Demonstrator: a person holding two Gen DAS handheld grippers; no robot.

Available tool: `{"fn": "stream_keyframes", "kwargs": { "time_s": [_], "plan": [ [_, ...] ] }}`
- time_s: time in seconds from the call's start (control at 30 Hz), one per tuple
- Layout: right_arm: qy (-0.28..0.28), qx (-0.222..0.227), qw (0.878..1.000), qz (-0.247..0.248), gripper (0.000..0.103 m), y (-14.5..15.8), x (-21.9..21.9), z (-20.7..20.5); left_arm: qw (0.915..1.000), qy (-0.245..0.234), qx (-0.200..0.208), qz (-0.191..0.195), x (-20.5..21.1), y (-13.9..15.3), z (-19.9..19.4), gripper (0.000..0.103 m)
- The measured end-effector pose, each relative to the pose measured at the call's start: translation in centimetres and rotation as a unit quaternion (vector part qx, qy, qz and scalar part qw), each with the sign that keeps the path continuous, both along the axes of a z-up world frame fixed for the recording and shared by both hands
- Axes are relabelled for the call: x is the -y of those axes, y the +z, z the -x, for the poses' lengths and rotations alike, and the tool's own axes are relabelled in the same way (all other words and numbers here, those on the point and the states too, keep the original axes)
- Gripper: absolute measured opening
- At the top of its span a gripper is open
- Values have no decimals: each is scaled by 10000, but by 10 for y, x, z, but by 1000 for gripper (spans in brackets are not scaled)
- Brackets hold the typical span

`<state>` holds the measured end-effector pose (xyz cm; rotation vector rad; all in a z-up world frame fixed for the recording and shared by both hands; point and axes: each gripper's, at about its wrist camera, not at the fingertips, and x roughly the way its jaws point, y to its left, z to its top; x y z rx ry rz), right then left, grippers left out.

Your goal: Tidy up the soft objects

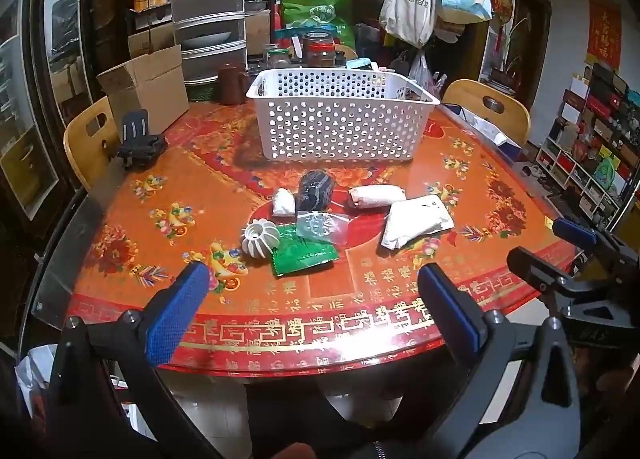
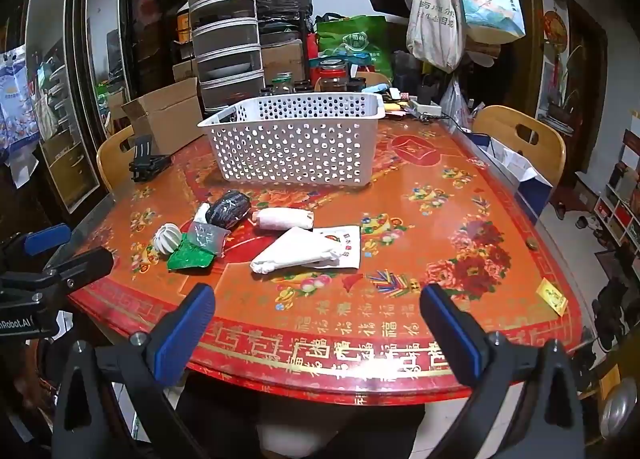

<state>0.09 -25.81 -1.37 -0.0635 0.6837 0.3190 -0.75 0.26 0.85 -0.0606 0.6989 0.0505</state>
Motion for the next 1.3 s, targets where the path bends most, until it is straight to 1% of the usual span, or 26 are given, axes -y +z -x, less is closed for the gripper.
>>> {"fn": "stream_keyframes", "kwargs": {
  "time_s": [1.3],
  "plan": [
    [48,-25,10000,-38,102,3,0,1,9999,50,79,-44,-4,5,5,103]
  ]
}}
